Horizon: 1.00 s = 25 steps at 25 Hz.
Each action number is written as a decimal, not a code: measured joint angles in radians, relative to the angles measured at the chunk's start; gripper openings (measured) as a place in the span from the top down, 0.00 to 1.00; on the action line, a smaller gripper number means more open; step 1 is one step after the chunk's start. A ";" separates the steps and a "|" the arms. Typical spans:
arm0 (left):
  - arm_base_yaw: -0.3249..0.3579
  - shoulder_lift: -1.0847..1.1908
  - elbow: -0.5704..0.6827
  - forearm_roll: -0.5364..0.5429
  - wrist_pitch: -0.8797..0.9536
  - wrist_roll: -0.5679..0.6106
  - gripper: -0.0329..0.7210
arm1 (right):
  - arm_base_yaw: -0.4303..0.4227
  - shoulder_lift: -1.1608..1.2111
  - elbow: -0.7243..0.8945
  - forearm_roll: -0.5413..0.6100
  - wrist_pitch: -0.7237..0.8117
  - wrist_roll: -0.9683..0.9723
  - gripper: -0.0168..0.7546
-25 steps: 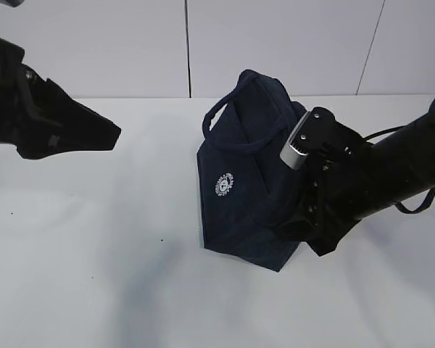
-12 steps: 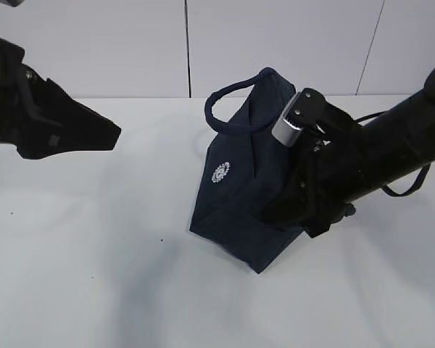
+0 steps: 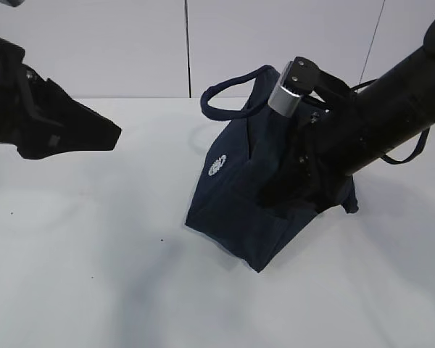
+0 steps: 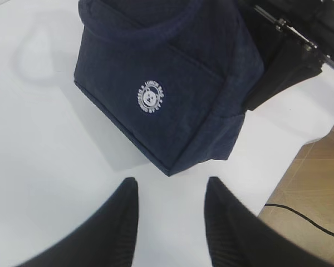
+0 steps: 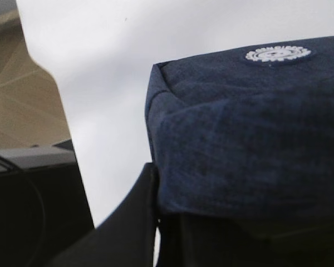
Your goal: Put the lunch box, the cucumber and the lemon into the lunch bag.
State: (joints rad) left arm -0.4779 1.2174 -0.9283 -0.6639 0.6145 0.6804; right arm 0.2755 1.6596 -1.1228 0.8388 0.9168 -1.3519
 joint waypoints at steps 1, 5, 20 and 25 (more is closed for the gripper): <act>0.000 0.000 0.000 0.000 0.000 0.000 0.60 | 0.000 0.000 0.000 -0.014 0.011 0.005 0.92; -0.002 0.035 0.000 -0.020 0.000 0.000 0.60 | 0.000 0.000 0.000 -0.030 0.042 0.005 0.92; -0.080 0.175 0.000 -0.080 -0.080 0.067 0.60 | 0.000 0.000 -0.026 -0.191 0.085 0.024 0.92; -0.080 0.175 0.000 -0.080 -0.080 0.067 0.60 | 0.000 0.000 -0.081 -0.206 0.108 0.055 0.92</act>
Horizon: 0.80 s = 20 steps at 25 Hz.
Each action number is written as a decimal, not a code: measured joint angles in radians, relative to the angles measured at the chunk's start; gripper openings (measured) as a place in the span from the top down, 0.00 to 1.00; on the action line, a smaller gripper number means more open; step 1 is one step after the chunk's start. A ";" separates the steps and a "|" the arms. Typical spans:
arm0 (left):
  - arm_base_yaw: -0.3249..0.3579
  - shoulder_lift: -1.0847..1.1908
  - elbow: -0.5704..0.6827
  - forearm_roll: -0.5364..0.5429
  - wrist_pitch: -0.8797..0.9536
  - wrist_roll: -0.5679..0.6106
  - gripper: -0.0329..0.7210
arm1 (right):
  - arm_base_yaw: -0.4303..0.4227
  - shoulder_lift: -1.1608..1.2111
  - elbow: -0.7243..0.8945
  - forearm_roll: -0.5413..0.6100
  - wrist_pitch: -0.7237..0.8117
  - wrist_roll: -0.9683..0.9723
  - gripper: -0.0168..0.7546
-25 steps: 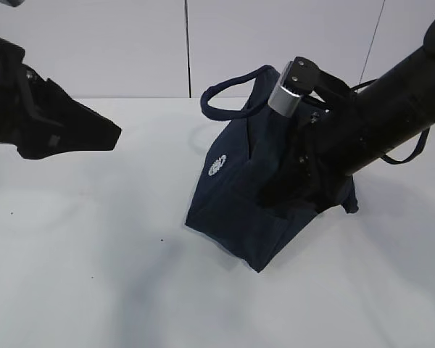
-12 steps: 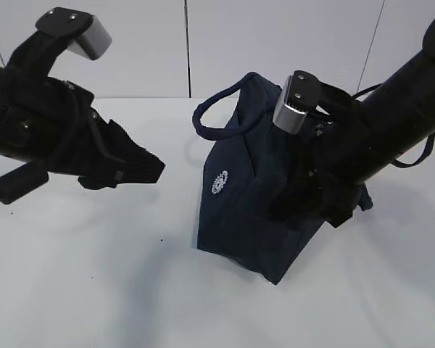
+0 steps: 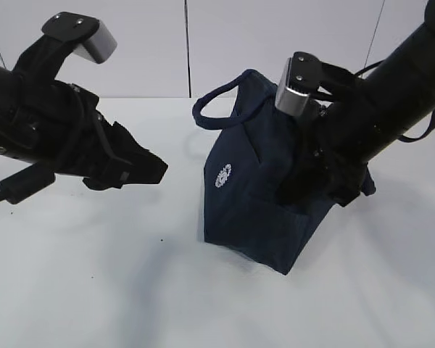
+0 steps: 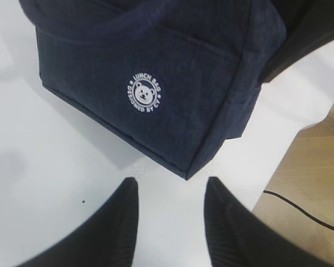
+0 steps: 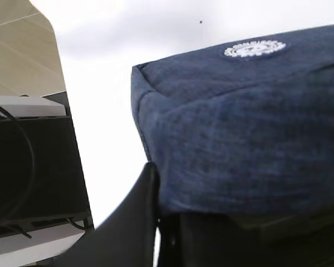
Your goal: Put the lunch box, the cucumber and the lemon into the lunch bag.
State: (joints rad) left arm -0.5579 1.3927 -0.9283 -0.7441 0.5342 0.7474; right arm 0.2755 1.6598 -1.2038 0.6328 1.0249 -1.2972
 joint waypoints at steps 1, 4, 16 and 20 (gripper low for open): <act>0.000 0.000 0.000 0.000 0.000 0.000 0.60 | 0.000 0.000 -0.014 -0.002 0.012 0.006 0.92; 0.000 0.000 0.000 0.000 0.000 0.000 0.60 | 0.000 0.002 -0.057 -0.004 0.054 0.018 0.93; 0.000 0.000 0.000 0.000 0.000 0.000 0.60 | 0.000 0.005 -0.131 -0.008 0.181 0.066 0.69; 0.000 0.000 0.000 0.000 0.000 0.000 0.60 | 0.000 0.005 -0.133 0.005 0.183 0.104 0.52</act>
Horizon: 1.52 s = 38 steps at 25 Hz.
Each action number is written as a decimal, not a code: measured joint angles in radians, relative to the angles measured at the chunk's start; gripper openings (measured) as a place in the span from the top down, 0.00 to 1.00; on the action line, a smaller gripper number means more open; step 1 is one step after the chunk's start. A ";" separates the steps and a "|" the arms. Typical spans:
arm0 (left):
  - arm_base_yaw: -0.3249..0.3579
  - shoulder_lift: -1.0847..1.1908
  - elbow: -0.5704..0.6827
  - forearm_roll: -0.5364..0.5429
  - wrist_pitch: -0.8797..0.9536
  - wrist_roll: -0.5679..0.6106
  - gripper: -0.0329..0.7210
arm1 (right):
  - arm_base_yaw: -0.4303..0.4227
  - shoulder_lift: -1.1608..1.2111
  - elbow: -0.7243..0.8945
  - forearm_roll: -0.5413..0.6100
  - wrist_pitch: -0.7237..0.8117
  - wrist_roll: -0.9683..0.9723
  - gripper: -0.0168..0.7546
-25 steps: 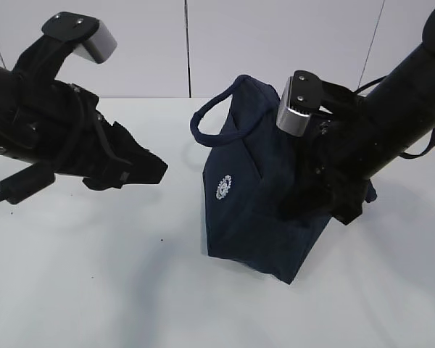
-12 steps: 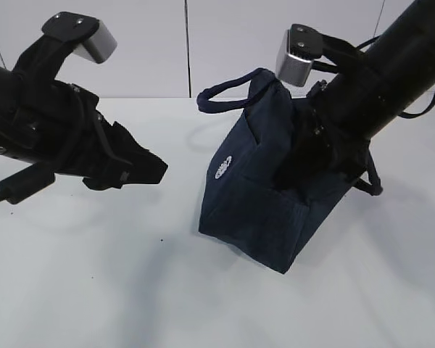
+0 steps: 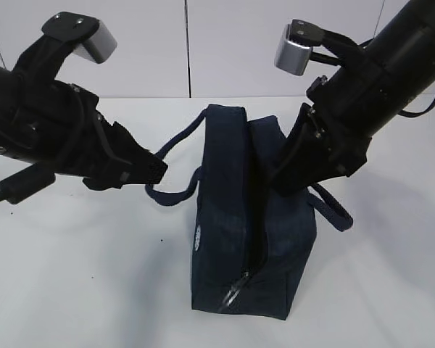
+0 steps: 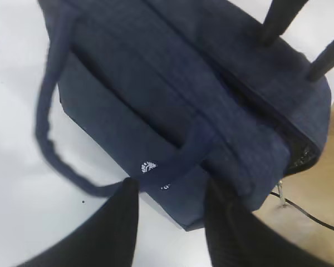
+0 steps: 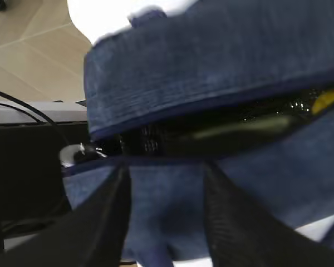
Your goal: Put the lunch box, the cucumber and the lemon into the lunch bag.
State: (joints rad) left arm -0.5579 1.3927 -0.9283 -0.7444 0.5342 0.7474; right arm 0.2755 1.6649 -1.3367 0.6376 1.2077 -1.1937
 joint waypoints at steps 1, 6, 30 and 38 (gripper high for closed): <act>0.000 0.000 0.000 0.000 0.000 0.000 0.60 | 0.000 0.000 -0.004 0.000 0.000 0.012 0.51; 0.000 0.000 0.000 0.000 0.002 0.000 0.60 | 0.000 0.000 -0.056 0.000 0.006 0.064 0.50; 0.000 -0.023 0.000 0.000 0.000 0.000 0.60 | 0.000 -0.390 0.331 0.215 -0.405 0.186 0.98; 0.000 -0.067 0.000 0.000 0.008 0.000 0.60 | 0.000 -0.590 0.742 0.572 -0.568 -0.011 0.98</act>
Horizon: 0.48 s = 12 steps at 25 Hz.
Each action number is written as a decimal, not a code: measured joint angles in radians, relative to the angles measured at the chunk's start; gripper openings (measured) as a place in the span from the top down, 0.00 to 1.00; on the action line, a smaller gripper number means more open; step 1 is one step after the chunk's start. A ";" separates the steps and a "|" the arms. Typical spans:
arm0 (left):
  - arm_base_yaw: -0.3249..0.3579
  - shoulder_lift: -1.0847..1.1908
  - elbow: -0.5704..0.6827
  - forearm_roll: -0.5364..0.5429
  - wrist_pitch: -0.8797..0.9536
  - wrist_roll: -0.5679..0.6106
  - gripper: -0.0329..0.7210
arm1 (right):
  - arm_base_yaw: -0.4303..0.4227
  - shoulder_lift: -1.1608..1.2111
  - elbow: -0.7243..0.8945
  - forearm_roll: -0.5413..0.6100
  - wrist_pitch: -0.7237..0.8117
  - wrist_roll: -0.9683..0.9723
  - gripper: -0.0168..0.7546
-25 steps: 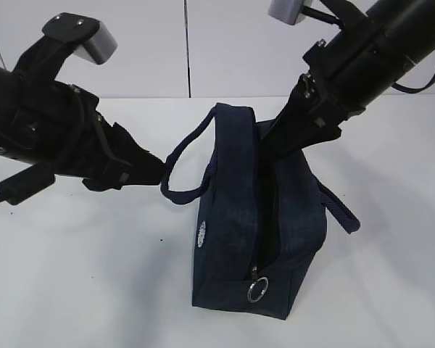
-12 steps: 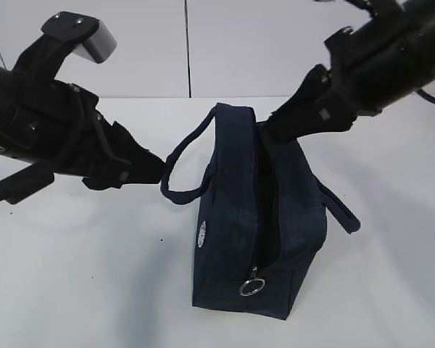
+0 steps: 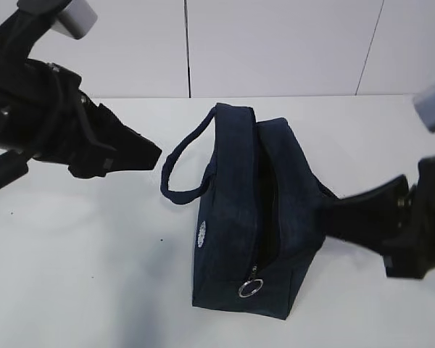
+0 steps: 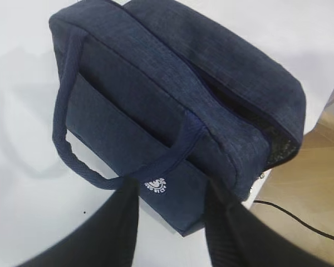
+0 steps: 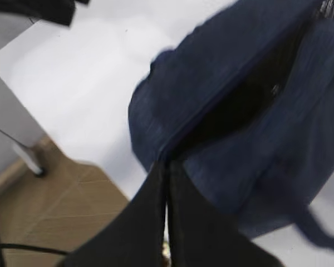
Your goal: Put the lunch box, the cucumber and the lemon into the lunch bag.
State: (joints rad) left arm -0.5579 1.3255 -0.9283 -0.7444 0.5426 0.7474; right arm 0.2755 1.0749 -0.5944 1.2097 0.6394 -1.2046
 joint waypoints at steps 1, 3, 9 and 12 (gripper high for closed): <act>0.000 -0.004 0.000 0.000 0.009 0.000 0.60 | 0.000 0.000 0.044 0.051 -0.002 -0.037 0.98; 0.000 -0.006 0.000 0.000 0.025 0.000 0.60 | 0.000 0.010 0.115 0.182 0.002 -0.127 0.98; 0.000 -0.007 0.000 0.000 0.046 0.000 0.60 | 0.000 0.110 0.163 0.470 0.042 -0.229 0.98; 0.000 -0.007 0.000 0.000 0.052 0.000 0.60 | 0.000 0.210 0.167 0.470 0.131 -0.239 0.98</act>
State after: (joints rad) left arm -0.5579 1.3189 -0.9283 -0.7444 0.5945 0.7474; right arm 0.2755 1.2848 -0.4271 1.6794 0.7707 -1.4440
